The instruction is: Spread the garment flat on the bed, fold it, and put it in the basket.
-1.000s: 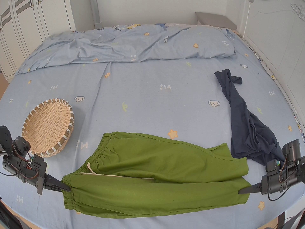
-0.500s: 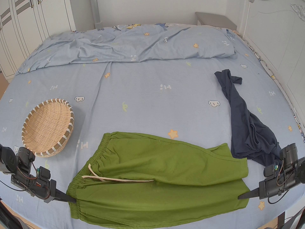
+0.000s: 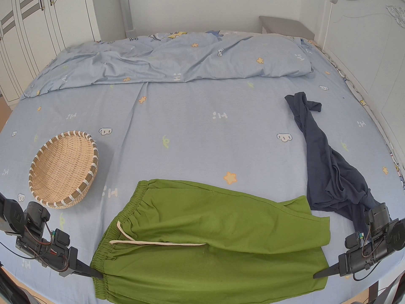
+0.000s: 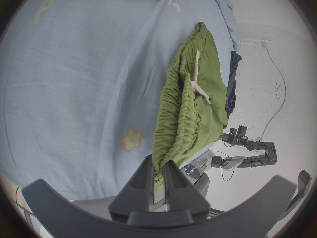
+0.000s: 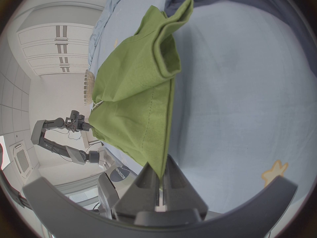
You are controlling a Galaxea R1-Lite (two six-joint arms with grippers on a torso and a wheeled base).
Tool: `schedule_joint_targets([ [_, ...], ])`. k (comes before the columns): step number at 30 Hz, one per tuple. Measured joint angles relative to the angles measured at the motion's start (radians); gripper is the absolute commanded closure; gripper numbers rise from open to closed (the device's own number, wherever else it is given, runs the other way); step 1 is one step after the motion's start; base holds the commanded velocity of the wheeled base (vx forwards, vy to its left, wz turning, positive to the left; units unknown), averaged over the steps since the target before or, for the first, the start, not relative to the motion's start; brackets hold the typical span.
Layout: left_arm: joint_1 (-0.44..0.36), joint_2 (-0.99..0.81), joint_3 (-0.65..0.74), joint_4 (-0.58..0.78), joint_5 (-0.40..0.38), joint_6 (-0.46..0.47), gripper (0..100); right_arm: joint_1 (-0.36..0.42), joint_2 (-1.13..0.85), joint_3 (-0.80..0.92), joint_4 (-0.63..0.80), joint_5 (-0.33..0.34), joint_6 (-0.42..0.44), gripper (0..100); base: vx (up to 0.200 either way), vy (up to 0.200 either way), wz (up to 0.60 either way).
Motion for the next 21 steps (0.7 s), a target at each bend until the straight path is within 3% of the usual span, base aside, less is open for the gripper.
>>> schedule_joint_targets([
  [8, -0.003, -0.018, 0.004, 0.057, 0.013, 0.0, 100, 0.029, 0.008, 0.026, -0.005, -0.024, 0.0, 100, 0.0, 0.0, 0.0],
  [21, -0.022, -0.024, 0.067, 0.0, 0.096, 0.002, 100, 0.059, 0.023, 0.059, -0.055, -0.039, 0.0, 100, 0.0, 0.0, 0.0],
])
